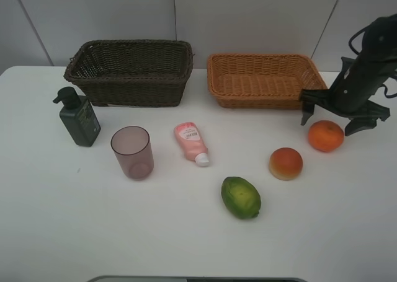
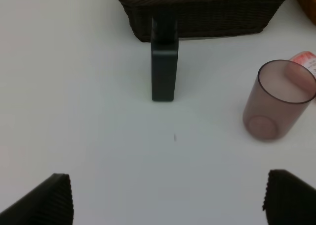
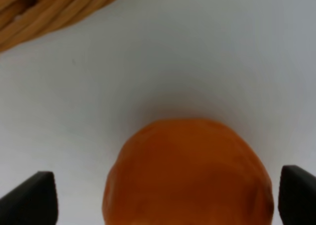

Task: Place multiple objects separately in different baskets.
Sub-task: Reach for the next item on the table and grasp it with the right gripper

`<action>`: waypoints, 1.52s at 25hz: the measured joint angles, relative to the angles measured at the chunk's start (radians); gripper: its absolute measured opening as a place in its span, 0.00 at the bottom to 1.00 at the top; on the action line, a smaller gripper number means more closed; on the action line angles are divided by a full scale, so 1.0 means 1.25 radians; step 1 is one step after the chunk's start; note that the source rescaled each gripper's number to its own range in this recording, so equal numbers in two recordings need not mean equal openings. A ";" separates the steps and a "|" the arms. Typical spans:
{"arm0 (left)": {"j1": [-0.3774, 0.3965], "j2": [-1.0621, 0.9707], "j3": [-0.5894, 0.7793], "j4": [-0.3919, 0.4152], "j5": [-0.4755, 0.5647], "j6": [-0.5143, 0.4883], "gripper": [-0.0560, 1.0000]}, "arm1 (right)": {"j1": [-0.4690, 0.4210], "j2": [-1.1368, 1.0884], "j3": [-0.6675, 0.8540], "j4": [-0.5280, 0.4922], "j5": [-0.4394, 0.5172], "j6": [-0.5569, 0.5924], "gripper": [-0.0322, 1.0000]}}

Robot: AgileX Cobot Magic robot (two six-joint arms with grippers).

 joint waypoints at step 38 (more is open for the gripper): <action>0.000 0.000 0.000 0.000 0.000 0.000 0.99 | 0.000 0.088 -0.002 -0.012 0.016 0.001 0.41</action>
